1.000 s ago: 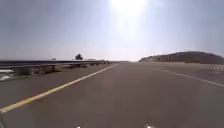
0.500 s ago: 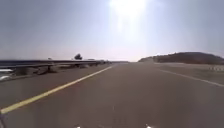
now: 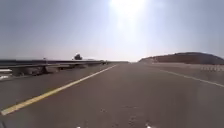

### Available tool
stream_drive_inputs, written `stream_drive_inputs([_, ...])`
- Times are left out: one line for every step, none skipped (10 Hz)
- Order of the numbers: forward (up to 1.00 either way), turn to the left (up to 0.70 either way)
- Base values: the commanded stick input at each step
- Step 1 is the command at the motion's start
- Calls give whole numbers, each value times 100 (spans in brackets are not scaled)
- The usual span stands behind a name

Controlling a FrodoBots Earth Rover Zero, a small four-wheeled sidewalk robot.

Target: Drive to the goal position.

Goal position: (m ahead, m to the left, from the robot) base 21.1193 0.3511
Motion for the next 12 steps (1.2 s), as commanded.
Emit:
stream_drive_inputs([70, 0])
stream_drive_inputs([70, 0])
stream_drive_inputs([70, 0])
stream_drive_inputs([70, 0])
stream_drive_inputs([70, 0])
stream_drive_inputs([70, 0])
stream_drive_inputs([70, 0])
stream_drive_inputs([70, 0])
stream_drive_inputs([70, 0])
stream_drive_inputs([70, 0])
stream_drive_inputs([70, 0])
stream_drive_inputs([70, 0])
